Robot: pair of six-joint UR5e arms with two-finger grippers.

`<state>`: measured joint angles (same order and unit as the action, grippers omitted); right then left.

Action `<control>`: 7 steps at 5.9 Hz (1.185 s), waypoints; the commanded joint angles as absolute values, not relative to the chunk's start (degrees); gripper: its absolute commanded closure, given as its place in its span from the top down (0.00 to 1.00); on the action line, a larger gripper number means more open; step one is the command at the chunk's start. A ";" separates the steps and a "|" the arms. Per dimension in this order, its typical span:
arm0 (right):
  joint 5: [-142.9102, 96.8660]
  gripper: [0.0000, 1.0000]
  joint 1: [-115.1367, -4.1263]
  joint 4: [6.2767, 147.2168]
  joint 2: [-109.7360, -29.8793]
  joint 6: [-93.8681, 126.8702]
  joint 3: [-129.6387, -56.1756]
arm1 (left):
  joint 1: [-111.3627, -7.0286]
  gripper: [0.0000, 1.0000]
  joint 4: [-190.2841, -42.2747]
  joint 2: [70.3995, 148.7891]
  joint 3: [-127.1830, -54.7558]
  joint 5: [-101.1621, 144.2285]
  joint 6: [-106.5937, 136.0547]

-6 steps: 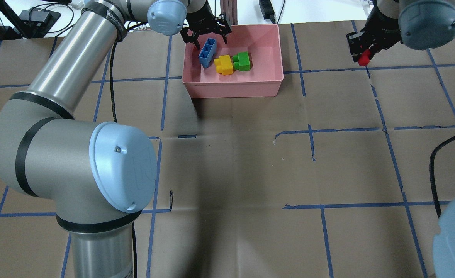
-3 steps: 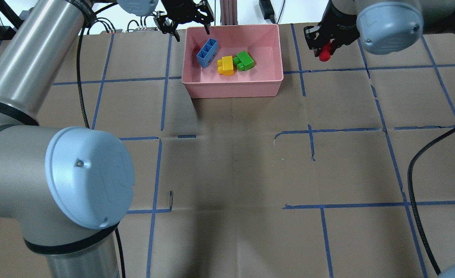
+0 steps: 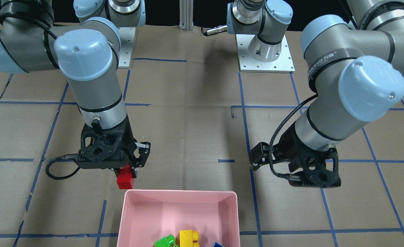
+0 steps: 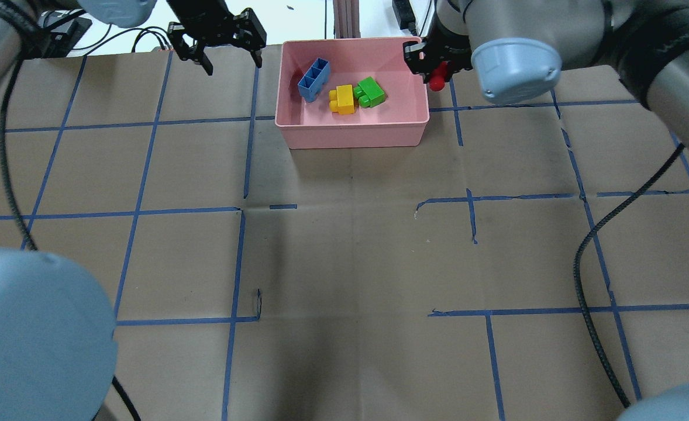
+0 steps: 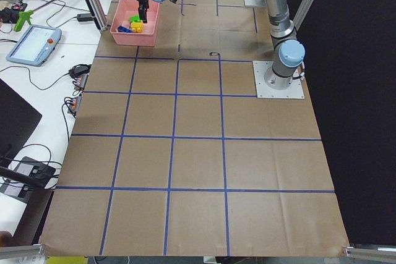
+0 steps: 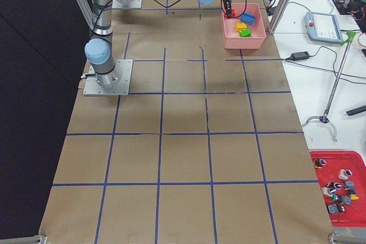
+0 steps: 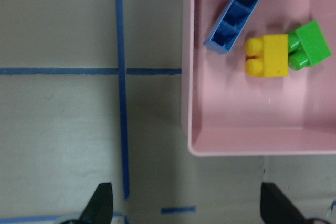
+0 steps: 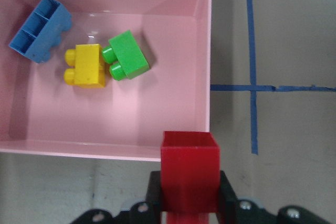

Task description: Put all blocks into box

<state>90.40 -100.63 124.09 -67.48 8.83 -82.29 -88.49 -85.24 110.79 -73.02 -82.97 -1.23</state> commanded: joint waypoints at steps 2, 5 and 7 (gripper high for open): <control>90.70 0.05 -105.89 125.34 -50.51 11.34 -63.71 | -86.39 1.00 -87.00 92.59 -88.05 -87.96 -1.68; 91.41 0.99 -106.35 125.24 -47.37 4.81 -61.26 | -86.48 1.00 -88.59 91.23 -88.77 -88.24 -1.58; 91.49 1.00 -105.91 125.16 -47.46 4.22 -61.35 | -87.53 1.00 -88.51 91.32 -89.82 -88.42 -1.58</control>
<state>91.47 -106.04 125.17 -47.49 4.73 -61.34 -86.88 -88.55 91.42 -89.24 -88.27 -1.54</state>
